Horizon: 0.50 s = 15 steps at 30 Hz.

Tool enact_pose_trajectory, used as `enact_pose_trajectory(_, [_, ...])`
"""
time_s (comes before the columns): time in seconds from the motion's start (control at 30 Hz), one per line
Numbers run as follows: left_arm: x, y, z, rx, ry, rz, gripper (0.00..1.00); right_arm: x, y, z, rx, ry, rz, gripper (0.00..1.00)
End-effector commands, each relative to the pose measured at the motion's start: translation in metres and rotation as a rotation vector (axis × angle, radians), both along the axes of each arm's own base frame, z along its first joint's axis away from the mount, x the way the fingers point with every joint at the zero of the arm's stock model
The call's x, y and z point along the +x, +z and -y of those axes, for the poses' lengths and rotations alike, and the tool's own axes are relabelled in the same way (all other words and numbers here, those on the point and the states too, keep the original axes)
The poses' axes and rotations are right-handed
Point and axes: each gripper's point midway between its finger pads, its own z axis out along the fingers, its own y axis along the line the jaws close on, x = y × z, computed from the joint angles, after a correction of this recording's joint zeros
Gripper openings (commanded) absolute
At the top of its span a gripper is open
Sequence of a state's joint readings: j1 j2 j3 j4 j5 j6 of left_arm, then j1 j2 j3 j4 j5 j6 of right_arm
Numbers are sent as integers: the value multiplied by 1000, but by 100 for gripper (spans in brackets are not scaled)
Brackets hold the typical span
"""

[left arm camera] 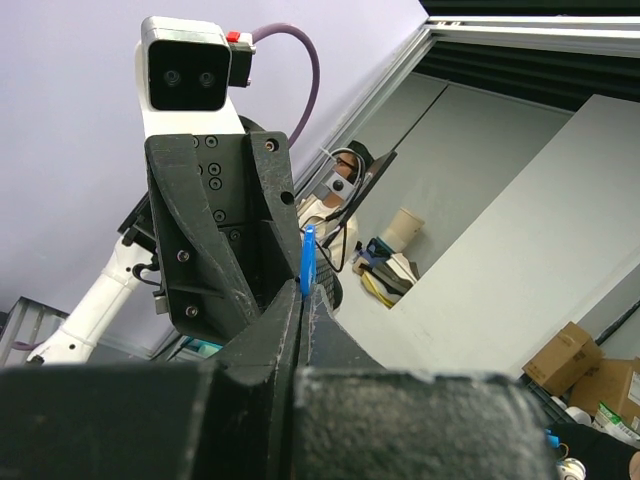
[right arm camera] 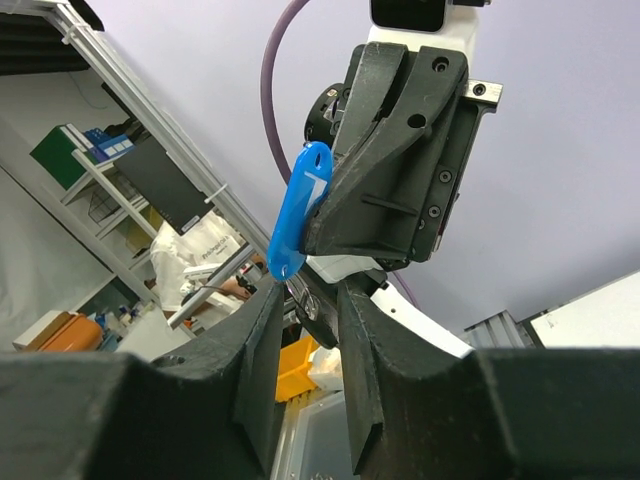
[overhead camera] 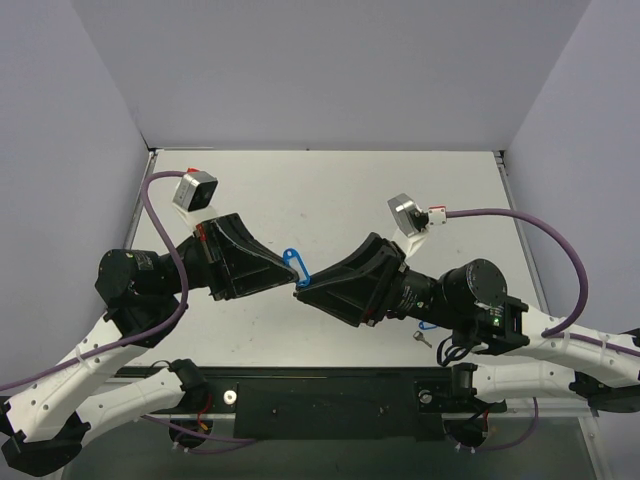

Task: Remove the keys from the keyring

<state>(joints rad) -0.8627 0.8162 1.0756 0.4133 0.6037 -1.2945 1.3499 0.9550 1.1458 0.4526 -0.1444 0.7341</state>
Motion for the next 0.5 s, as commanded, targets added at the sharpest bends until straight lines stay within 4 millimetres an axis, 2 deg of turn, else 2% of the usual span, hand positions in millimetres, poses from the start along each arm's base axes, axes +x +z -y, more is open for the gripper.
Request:
enact_pose_trajectory(0.0, [-6,17,-10,-52,28,42,0,-3,25,17,102,-9,19,25])
enact_pose_trajectory(0.47, [-3,18,-11,-52,44,32,0,-3,22,21,97,-15,20,25])
